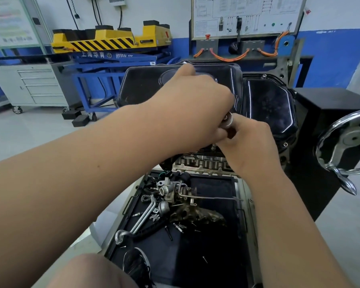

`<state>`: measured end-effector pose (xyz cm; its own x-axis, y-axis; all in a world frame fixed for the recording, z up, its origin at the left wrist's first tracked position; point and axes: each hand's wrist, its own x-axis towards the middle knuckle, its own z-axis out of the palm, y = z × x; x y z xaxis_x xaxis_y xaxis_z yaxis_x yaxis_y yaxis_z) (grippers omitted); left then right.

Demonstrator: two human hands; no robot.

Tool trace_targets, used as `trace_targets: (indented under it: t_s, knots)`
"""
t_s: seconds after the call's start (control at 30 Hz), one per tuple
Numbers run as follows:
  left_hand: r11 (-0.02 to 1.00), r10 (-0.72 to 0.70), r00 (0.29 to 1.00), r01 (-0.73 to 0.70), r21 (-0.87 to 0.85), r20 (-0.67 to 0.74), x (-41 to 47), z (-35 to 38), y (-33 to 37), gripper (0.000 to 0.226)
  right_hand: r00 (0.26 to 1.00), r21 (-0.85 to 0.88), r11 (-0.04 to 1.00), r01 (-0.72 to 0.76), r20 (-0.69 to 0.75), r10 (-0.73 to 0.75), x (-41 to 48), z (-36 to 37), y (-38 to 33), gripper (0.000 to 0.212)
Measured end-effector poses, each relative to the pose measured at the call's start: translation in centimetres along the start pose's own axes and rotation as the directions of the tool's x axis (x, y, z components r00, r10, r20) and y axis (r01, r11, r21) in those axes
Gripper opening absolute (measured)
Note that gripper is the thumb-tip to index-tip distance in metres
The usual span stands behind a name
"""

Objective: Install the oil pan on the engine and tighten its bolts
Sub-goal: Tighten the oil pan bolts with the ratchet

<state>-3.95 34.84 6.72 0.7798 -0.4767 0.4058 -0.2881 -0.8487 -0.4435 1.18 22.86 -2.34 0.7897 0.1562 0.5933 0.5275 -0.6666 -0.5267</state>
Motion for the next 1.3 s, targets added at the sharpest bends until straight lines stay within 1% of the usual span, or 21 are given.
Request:
trace_targets:
  t_s: [0.03,0.07,0.13,0.2,0.27,0.33,0.4,0.5,0.6,0.63,0.7,0.73,0.8,0.83,0.9,1.0,1.07,1.13,1.2,1.23,1.3]
  knots:
    - [0.999,0.041,0.999,-0.041,-0.005,-0.020,0.0,0.0,-0.3,0.008,1.000,0.008,1.000,-0.001,0.004,0.001,0.1,-0.1,0.0,0.017]
    - [0.997,0.078,0.996,-0.077,0.009,-0.052,0.0,0.1,-0.6,0.013,1.000,0.011,1.000,0.007,0.012,-0.007,0.1,-0.1,0.1,0.016]
    - [0.992,0.126,0.989,-0.124,0.033,-0.072,-0.1,0.1,-1.0,0.035,0.999,0.006,0.999,0.044,0.019,-0.045,0.1,-0.1,0.3,0.012]
    - [0.982,0.187,0.977,-0.183,0.040,-0.104,-0.2,-0.1,-1.0,0.041,0.998,-0.011,0.998,0.067,0.022,-0.067,0.1,-0.2,0.4,0.013]
    - [0.976,0.211,0.969,-0.203,0.074,-0.124,-0.4,0.0,-0.8,0.040,0.998,-0.019,0.998,0.060,0.021,-0.059,0.1,-0.2,0.4,0.017]
    - [0.983,0.176,0.976,-0.168,0.073,-0.125,-0.4,0.1,-0.8,0.031,0.999,-0.016,0.999,0.040,0.002,-0.040,0.1,-0.2,0.4,0.019]
    - [0.992,0.113,0.989,-0.108,0.061,-0.096,-0.3,-0.4,-0.8,0.014,0.999,0.004,1.000,0.022,-0.024,-0.022,-0.1,-0.2,0.3,0.025]
    - [0.995,-0.021,1.000,0.020,0.101,0.009,-0.2,-0.5,-0.8,0.042,0.999,0.035,0.999,0.014,-0.041,-0.012,-0.3,0.1,0.0,0.028]
    - [0.997,-0.076,0.997,0.076,0.018,-0.013,-0.5,-0.3,-0.6,0.048,0.999,0.038,0.999,0.022,-0.050,-0.020,-0.5,0.5,-0.2,0.030]
    - [0.998,-0.055,0.998,0.055,-0.003,-0.019,-0.7,-0.3,-0.7,0.042,0.998,0.036,0.999,0.024,-0.054,-0.022,-0.4,0.6,-0.3,0.026]
    - [0.999,0.044,0.998,-0.045,-0.022,-0.054,-0.8,-0.3,-1.0,0.015,0.999,0.019,1.000,0.022,-0.050,-0.021,-0.3,0.6,-0.4,0.021]
    - [0.995,0.094,0.992,-0.095,-0.010,-0.078,-0.9,-0.2,-1.3,0.011,0.999,0.012,0.999,0.030,-0.038,-0.029,-0.2,0.6,-0.3,0.021]
    - [0.985,0.171,0.980,-0.169,0.019,-0.106,-1.1,-0.2,-1.6,0.032,0.998,-0.010,0.997,0.070,-0.005,-0.070,-0.1,0.5,-0.3,0.025]
    - [0.980,0.200,0.973,-0.198,0.026,-0.119,-1.2,-0.2,-1.6,0.037,0.996,-0.026,0.996,0.086,0.016,-0.085,0.0,0.4,-0.3,0.027]
    - [0.969,0.245,0.959,-0.237,0.071,-0.142,-1.3,-0.1,-1.2,0.038,0.995,-0.052,0.994,0.096,0.040,-0.094,0.1,0.0,-0.1,0.030]
    - [0.979,0.191,0.973,-0.180,0.096,-0.130,-1.1,0.0,-1.1,0.027,0.996,-0.059,0.995,0.076,0.043,-0.074,0.5,-0.5,0.1,0.032]
    - [0.988,0.106,0.993,-0.099,0.121,-0.046,-0.7,-0.4,-1.2,0.019,0.998,0.014,0.999,0.047,0.034,-0.048,0.6,-0.6,0.0,0.027]
    - [0.989,-0.001,0.998,-0.009,0.148,0.068,-0.2,-0.8,-1.2,0.035,0.999,0.063,0.998,0.029,0.015,-0.030,0.5,-0.4,-0.3,0.021]
    - [0.992,-0.047,0.993,0.034,0.125,0.104,-0.1,-0.9,-1.1,0.042,1.000,0.080,0.997,0.018,-0.005,-0.017,0.3,0.0,-0.5,0.020]
    - [0.996,-0.023,0.996,0.016,0.087,0.090,-0.2,-0.8,-1.1,0.036,1.000,0.078,0.997,0.006,-0.012,-0.005,0.2,0.1,-0.6,0.021]
    - [0.996,0.078,0.997,-0.078,0.042,0.004,-0.4,-0.4,-1.2,0.009,1.000,0.053,0.998,-0.025,-0.006,0.025,0.2,0.2,-0.5,0.025]
